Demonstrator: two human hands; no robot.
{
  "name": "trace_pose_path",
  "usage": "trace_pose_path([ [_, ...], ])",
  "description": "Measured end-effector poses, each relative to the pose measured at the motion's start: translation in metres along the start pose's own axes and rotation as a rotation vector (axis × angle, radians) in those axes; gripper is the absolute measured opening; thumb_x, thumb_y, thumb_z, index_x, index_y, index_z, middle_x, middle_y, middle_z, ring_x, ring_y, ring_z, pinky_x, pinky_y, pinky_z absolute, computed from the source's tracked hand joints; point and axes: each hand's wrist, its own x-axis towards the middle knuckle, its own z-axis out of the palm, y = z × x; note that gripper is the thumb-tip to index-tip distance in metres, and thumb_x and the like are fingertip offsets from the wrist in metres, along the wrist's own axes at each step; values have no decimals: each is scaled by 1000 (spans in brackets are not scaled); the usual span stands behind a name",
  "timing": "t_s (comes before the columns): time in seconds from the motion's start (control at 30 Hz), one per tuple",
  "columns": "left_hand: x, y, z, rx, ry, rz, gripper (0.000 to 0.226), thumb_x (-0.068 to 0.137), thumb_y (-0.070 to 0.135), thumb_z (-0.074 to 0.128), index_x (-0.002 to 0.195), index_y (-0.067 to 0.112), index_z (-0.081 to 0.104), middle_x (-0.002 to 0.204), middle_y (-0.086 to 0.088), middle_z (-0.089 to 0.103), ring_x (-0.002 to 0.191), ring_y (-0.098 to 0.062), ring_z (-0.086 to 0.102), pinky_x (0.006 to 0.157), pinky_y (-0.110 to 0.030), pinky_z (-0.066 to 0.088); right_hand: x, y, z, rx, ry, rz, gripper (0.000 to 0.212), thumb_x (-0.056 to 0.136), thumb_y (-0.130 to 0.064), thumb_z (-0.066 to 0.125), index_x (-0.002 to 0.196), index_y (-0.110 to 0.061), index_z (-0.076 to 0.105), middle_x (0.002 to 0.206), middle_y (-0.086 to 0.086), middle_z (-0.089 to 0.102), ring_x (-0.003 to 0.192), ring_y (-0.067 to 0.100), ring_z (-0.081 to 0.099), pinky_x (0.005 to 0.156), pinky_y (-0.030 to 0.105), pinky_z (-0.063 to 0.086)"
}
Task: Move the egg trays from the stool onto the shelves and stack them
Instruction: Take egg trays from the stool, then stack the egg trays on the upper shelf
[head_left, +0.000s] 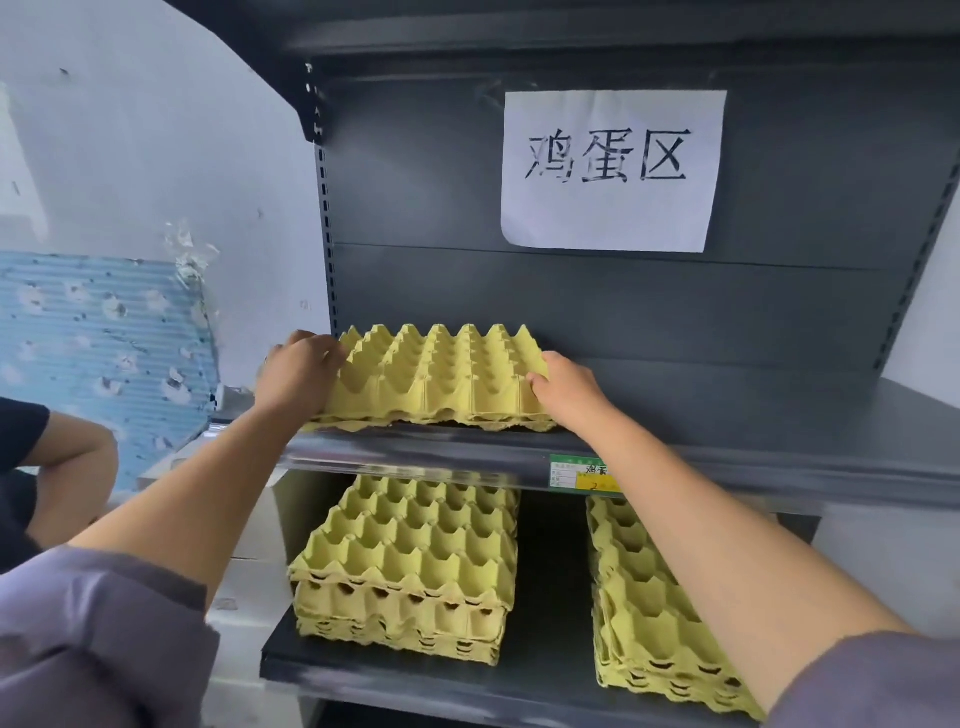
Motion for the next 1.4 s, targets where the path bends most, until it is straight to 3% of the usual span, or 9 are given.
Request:
trace_pose_path([
  [0.13,3,-7,-6,-50,20,24,32,98,28,46,108,5,67,122,-20,53,106,-38,53,82,-36,38,0,-8,8,-8,-18,-7,45,101,-33,37,141,-10,37,136,15,50,123,33,48,101,44,42],
  [0.23,4,-6,-11,-97,25,9,33,97,28,48,110,4,66,123,-21,53,108,-38,52,85,-36,39,-6,-6,10,-25,-4,-27,46,100,-29,37,143,-13,35,137,15,49,123,34,48,100,44,42],
  [0.37,-3,-1,-14,-56,-28,1,40,94,47,46,110,17,66,132,-9,49,116,-30,49,90,-38,39,-13,-2,8,-102,-9,-98,36,100,-33,36,129,-19,52,129,8,55,114,28,52,94,42,45],
  [0.5,-22,-4,-11,134,-162,135,76,67,86,26,116,38,60,141,6,39,132,-25,32,102,-53,29,-16,0,6,-132,16,-111,34,100,-33,36,117,-16,60,119,4,59,107,25,54,89,42,48],
  [0.67,-27,-9,-8,298,-187,263,116,42,101,-1,127,41,52,145,9,34,135,-24,26,103,-52,30,-21,1,11,-52,98,-130,35,101,-29,36,109,-8,63,111,8,61,102,26,55,86,40,48],
  [0.83,-19,-1,-9,342,-251,235,82,68,82,29,130,34,52,145,10,34,135,-22,25,104,-49,28,-16,-3,12,-12,95,-119,36,101,-28,37,111,-4,62,113,10,62,105,25,55,89,42,48],
  [1.0,-28,-13,-3,324,-163,198,98,59,84,8,118,28,62,141,13,37,129,-19,35,103,-48,25,-20,-3,13,-92,16,-123,37,101,-38,33,125,-20,55,128,2,57,115,24,53,95,45,46],
  [1.2,-36,-6,-4,258,-94,225,88,62,80,11,121,33,56,139,8,44,131,-23,34,107,-51,13,-28,-3,6,-109,47,-118,47,100,-45,32,142,-27,36,142,4,45,125,28,47,99,47,43],
  [1.4,-42,39,-5,265,28,319,37,92,48,45,121,28,56,136,2,50,128,-25,39,108,-47,19,-47,13,-22,-320,212,-248,43,99,-45,36,138,-27,43,137,3,48,119,26,50,93,42,45],
])
